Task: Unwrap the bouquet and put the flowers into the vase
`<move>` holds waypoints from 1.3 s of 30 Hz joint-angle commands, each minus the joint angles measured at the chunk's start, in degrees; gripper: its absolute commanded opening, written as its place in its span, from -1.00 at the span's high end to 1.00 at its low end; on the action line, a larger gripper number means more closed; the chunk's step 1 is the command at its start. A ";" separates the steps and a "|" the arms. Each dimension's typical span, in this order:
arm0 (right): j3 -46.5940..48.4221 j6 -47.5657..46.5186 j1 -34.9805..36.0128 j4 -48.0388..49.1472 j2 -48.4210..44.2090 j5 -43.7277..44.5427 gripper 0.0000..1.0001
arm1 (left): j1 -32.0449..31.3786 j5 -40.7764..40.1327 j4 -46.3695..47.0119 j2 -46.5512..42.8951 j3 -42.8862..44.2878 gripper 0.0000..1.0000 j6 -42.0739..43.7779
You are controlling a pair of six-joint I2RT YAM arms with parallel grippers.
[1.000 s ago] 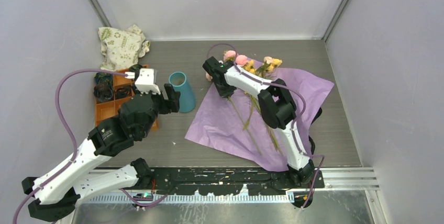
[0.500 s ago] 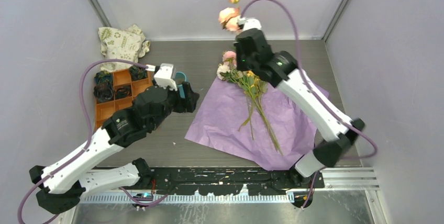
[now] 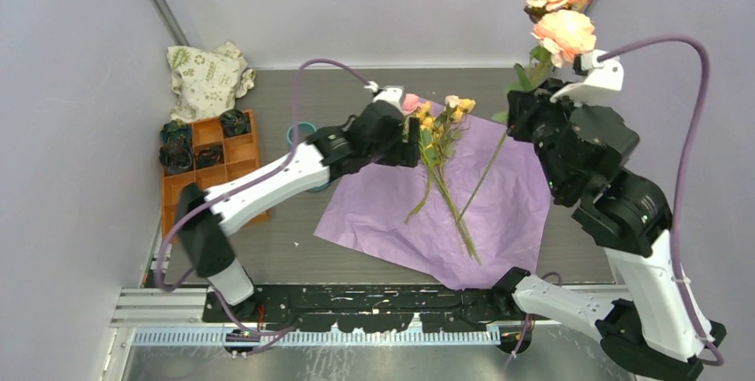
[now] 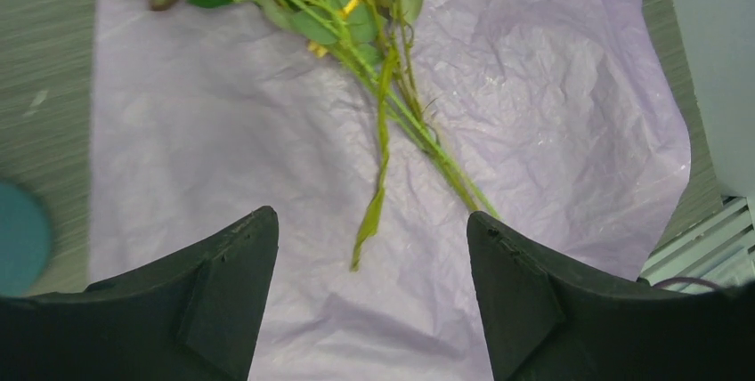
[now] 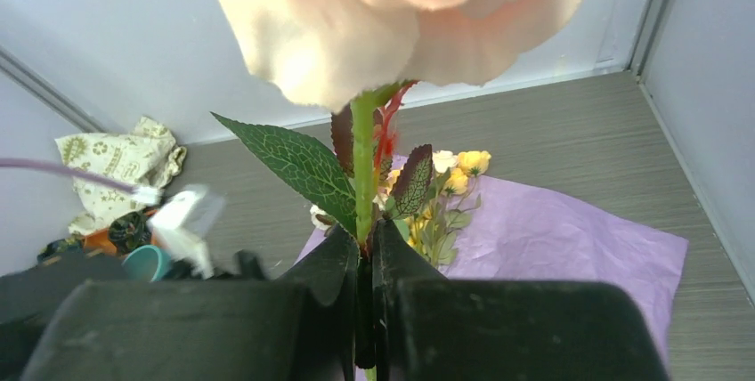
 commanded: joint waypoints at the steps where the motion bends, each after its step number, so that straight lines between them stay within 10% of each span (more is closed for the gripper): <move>1: -2.80 -0.33 -0.18 1.30 -2.28 2.65 0.99 | 0.84 4.67 -3.14 11.15 12.14 -0.54 -3.73; 39: -11.15 -1.80 -0.11 7.68 -6.98 4.12 0.99 | 14.99 7.02 -7.43 50.67 44.47 0.17 -12.20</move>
